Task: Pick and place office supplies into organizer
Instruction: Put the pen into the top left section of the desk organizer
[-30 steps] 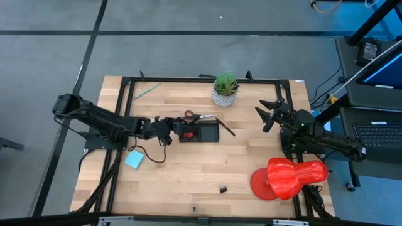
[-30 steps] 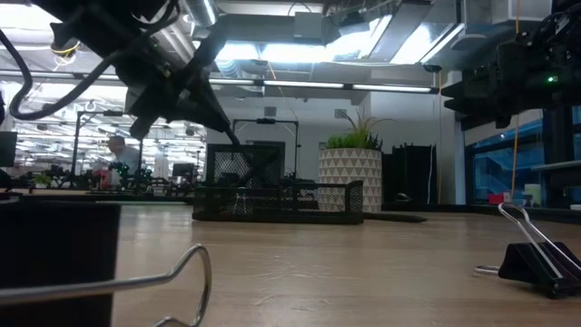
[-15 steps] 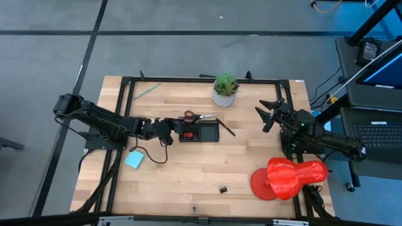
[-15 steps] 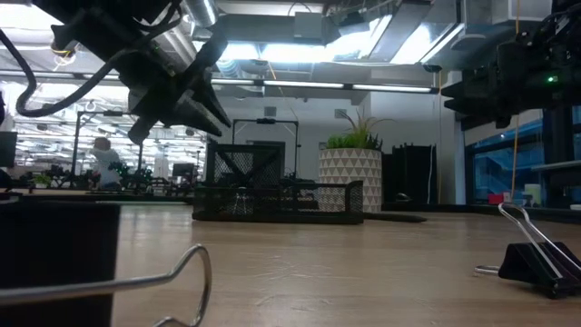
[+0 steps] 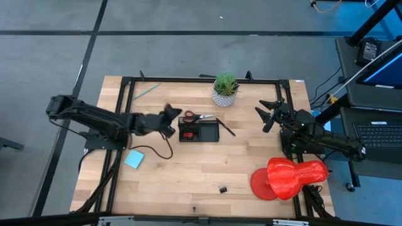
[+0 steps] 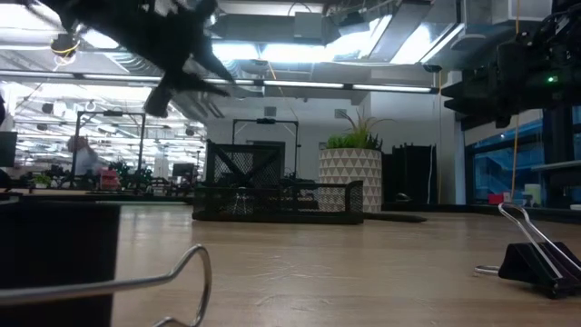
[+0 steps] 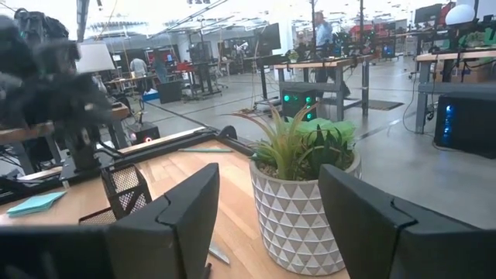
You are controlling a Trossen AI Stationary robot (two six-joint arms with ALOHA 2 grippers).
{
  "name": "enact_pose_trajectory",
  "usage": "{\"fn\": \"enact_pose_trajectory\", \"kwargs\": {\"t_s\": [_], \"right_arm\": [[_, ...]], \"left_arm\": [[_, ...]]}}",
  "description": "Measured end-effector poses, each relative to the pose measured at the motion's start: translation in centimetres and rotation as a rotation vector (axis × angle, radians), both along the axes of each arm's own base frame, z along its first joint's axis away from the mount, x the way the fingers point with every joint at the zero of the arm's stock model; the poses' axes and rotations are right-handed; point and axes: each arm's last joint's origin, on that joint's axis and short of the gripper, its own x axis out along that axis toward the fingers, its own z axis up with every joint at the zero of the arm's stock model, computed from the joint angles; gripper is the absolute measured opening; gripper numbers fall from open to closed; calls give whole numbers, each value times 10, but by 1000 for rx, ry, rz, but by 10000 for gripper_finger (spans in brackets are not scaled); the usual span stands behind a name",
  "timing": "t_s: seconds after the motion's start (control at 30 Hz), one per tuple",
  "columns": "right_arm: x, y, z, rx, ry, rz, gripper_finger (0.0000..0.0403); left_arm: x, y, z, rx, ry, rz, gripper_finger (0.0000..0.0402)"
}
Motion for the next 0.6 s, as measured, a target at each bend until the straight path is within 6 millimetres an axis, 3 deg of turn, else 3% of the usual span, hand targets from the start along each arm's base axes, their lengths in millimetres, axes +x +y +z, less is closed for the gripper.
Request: {"fn": "enact_pose_trajectory", "kwargs": {"t_s": [0.17, 0.3, 0.43, 0.6], "right_arm": [[0, 0, 0, -31, 24, 11, 224], [1, 0, -3, -54, 70, 9, 224], [3, -1, -6, -47, 104, 11, 224], [6, -1, -9, -34, 150, 12, 224]], "left_arm": [[-20, 15, 27, -332, -390, 130, 95], [-34, 24, 39, -595, -598, 108, 93], [-45, 31, 32, -802, -680, 37, 89], [-54, 39, 9, -912, -794, 36, 90]]}}
